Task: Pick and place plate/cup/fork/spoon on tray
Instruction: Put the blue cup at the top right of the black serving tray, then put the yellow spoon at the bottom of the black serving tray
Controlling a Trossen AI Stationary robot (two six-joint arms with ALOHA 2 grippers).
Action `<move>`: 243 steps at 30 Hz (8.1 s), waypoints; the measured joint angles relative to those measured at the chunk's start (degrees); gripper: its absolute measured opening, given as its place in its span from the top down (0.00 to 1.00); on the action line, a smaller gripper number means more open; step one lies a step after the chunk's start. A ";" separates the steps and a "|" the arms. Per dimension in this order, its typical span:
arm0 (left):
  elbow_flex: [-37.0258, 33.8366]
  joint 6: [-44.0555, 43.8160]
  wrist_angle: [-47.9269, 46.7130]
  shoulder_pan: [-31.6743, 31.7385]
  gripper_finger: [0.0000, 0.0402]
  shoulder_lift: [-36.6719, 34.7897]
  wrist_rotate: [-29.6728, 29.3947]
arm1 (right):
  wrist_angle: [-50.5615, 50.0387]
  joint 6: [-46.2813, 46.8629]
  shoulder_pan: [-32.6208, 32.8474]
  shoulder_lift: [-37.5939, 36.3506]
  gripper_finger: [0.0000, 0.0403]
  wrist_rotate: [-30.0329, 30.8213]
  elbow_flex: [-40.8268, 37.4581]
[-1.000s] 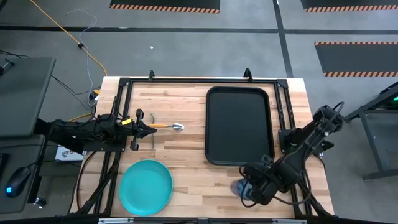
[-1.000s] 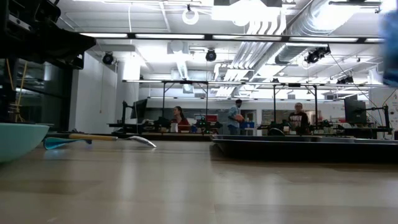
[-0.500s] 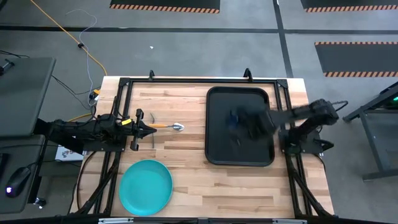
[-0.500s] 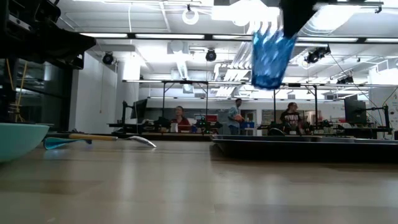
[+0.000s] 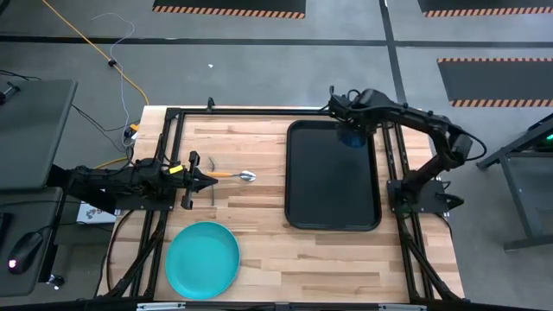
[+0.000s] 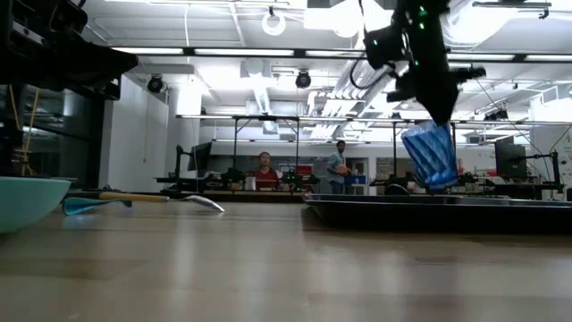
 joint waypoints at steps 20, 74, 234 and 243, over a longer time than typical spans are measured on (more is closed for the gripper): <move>0.00 -0.01 0.04 0.00 1.00 0.00 0.00 | 21.96 -5.59 -11.19 -9.58 1.00 -9.30 -16.65; 0.00 0.01 0.04 0.00 1.00 0.00 0.02 | 20.89 -1.60 -10.93 -9.51 0.78 -7.00 -16.74; 21.59 -28.28 40.17 14.65 0.90 69.25 43.25 | 104.14 -67.40 33.31 -1.50 0.57 -19.30 -21.98; 21.72 -31.67 40.77 12.13 0.90 69.87 42.04 | 93.70 -73.69 35.17 1.75 0.57 -19.10 -12.75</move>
